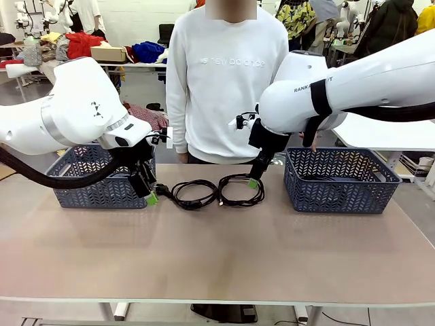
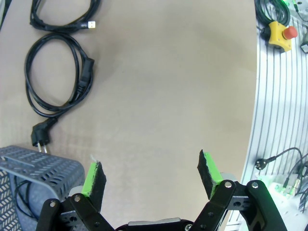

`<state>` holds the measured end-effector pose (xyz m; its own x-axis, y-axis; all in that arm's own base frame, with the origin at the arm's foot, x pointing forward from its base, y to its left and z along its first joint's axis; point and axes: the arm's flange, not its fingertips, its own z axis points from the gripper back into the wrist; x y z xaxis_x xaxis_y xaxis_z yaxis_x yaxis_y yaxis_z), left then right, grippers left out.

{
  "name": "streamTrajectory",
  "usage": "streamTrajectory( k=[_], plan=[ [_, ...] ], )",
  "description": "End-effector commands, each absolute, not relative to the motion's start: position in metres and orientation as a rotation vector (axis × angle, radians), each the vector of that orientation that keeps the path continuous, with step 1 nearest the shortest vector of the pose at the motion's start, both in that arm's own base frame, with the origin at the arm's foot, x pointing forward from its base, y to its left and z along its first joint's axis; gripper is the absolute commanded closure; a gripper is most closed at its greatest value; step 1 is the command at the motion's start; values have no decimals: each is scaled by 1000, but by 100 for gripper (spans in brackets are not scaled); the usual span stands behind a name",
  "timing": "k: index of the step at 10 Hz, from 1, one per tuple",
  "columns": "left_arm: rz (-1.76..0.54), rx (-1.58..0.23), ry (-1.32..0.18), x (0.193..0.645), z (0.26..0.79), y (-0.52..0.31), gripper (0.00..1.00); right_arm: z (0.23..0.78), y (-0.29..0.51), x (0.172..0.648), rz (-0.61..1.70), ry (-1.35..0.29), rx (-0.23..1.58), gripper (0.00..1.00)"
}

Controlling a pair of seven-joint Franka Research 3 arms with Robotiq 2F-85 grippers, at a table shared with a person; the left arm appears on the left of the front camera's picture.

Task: Organize the cables according to human instructions.
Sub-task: Pick up a bundle of cables and place it in the basket indicated by the human.

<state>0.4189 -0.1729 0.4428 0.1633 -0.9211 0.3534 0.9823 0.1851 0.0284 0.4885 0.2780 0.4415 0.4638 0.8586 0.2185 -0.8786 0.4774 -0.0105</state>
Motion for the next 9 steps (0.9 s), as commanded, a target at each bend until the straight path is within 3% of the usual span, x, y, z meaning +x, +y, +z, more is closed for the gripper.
streamTrajectory(
  k=[1, 5, 9],
  plan=[
    [-1364, -228, -321, 418, 443, -172, 0, 438, 286, 493, 985, -195, 117, 0],
    [-1364, -228, -321, 418, 443, -172, 0, 419, 321, 518, 719, -124, 145, 0],
    [-1364, -228, -321, 418, 443, -172, 0, 405, 355, 536, 434, -135, -36, 0]
  ],
)
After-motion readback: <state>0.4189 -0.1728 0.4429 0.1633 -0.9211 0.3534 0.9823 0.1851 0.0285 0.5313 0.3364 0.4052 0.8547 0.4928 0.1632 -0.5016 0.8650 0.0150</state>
